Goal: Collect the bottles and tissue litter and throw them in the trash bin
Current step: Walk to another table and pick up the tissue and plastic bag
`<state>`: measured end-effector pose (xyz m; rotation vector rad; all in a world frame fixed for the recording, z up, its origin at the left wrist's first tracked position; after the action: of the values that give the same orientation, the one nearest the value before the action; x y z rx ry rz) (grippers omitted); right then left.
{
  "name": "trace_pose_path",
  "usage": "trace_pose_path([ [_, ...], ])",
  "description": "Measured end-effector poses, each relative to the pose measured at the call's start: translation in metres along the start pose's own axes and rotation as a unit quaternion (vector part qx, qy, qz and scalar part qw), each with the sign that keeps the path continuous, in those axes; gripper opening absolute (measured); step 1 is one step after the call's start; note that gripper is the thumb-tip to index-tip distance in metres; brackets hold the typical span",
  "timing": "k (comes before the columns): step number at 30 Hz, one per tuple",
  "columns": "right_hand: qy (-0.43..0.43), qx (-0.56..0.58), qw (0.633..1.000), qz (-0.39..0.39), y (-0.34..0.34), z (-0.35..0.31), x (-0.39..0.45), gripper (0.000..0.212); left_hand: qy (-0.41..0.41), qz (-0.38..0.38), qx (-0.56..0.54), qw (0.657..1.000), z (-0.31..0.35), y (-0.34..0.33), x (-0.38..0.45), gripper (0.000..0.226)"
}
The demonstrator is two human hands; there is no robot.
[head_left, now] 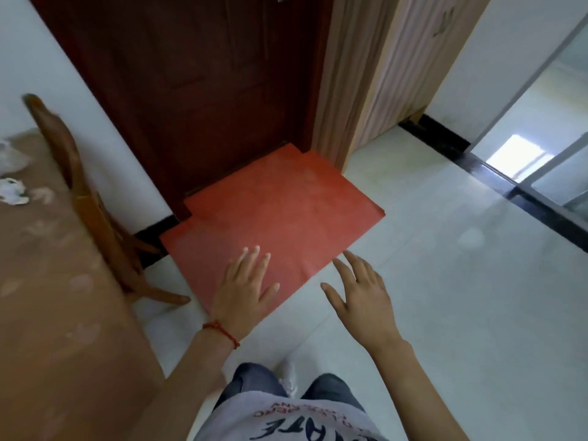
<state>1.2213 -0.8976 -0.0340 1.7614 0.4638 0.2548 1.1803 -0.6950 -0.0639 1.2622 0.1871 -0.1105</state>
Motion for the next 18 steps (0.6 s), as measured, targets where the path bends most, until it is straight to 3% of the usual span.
trace_pose_path([
  [3, 0.035, -0.004, 0.999, -0.018, 0.0, -0.006, 0.041, 0.051, 0.045, 0.013, -0.019, 0.999, -0.019, 0.012, 0.018, 0.061],
  [7, 0.089, -0.007, 0.995, -0.051, 0.002, -0.015, 0.106, 0.063, 0.104, 0.028, -0.032, 0.994, -0.042, 0.027, 0.047, 0.065],
  [11, 0.135, -0.014, 0.988, -0.07, 0.006, -0.023, 0.182, 0.05, 0.154, 0.052, -0.042, 0.986, -0.065, 0.04, 0.088, 0.068],
  [18, 0.204, -0.03, 0.974, -0.099, 0.021, -0.036, 0.309, 0.053, 0.235, 0.078, -0.069, 0.966, -0.102, 0.078, 0.165, 0.068],
])
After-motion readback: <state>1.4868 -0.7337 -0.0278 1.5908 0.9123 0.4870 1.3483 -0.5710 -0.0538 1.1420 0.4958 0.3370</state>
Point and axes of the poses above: each hand's wrist, its own x-axis towards the middle knuckle, its own y-axis out of the back of the hand, z = x × y, the point moved 2 cm from there along x, towards the middle knuckle, and after that the axes turned 10 degrees about -z, right-handed, at the moved point
